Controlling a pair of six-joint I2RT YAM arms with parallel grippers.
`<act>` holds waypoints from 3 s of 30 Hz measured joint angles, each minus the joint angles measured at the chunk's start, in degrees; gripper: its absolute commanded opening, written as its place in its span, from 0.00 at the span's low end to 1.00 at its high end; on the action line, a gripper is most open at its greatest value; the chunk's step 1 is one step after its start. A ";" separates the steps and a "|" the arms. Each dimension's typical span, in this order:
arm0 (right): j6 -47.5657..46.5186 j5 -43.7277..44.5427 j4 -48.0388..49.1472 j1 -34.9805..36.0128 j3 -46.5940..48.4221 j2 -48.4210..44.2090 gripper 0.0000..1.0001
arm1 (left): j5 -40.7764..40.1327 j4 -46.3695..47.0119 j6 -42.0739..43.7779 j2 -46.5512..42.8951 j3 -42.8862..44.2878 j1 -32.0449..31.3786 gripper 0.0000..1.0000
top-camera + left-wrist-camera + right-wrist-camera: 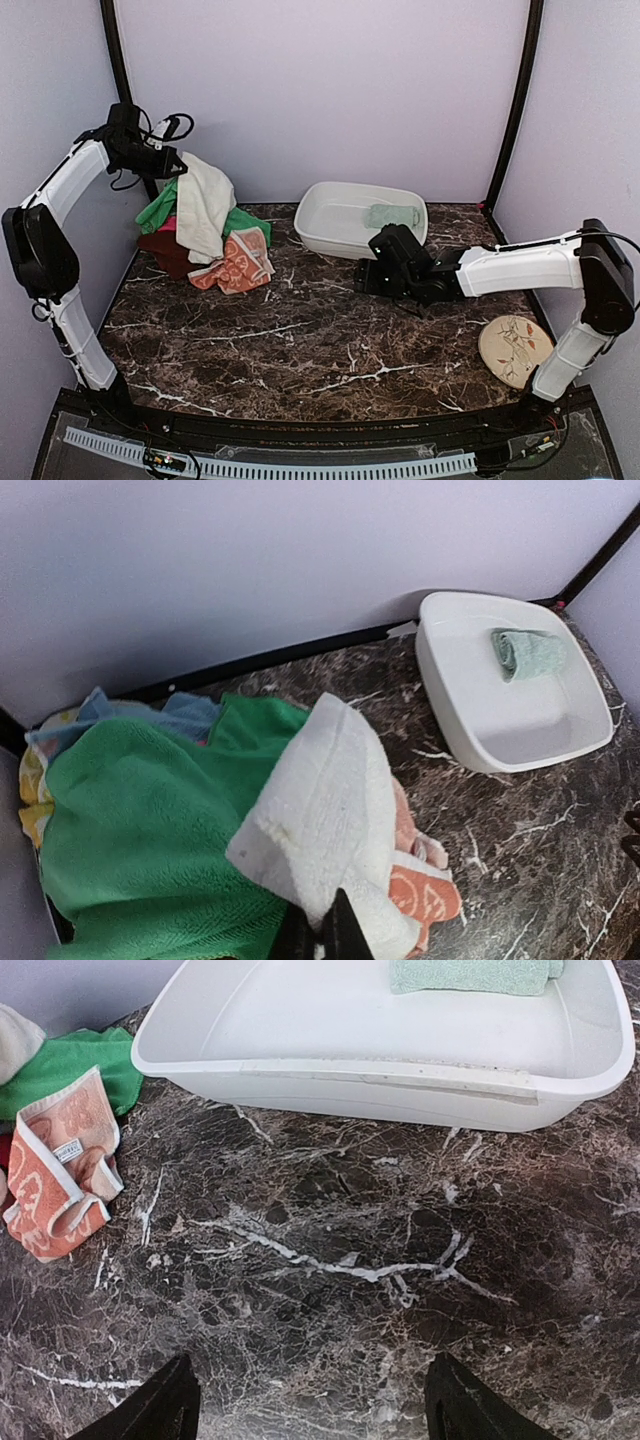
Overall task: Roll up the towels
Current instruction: Pick up the towel from the towel pile.
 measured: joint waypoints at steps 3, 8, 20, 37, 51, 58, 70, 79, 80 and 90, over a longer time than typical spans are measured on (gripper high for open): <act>-0.39 -0.02 -0.52 0.00 0.00 -0.92 0.78 | 1.07 -1.27 0.22 -2.75 2.95 -2.10 0.00; -0.44 -0.02 -0.44 0.00 -0.02 -3.54 0.78 | 0.46 -1.66 0.61 -5.95 3.19 -2.49 0.21; 0.42 -0.35 -0.61 -0.02 -2.16 -4.09 0.78 | -0.87 -1.27 4.68 -1.92 -12.20 -2.43 0.60; 0.70 -1.53 -0.63 -0.02 -2.14 -3.45 0.78 | -5.05 -0.90 13.25 -3.39 -14.60 -19.17 0.42; 0.85 -2.21 -0.59 -0.22 -2.14 -3.45 0.77 | -19.23 1.57 16.02 -1.95 -15.30 -20.83 0.17; 0.85 -2.34 -0.44 -0.66 -2.69 -3.48 0.77 | -23.58 1.97 17.88 -1.70 -16.92 -22.18 0.35; 0.87 -3.08 -0.31 -1.01 -3.87 -3.82 0.76 | -32.98 6.10 20.70 -1.53 -19.67 -25.38 0.35; 0.87 -3.78 0.44 -1.05 -3.98 -3.82 0.76 | -35.54 7.48 22.60 -4.55 -19.67 -26.10 0.33; 0.87 -3.96 0.50 -1.05 -3.98 -3.82 0.76 | -35.95 7.91 22.75 -4.63 -19.82 -26.10 0.33; 0.90 -4.35 0.44 -1.11 -4.07 -3.85 0.75 | -38.23 9.62 22.95 -4.09 -22.53 -26.05 0.00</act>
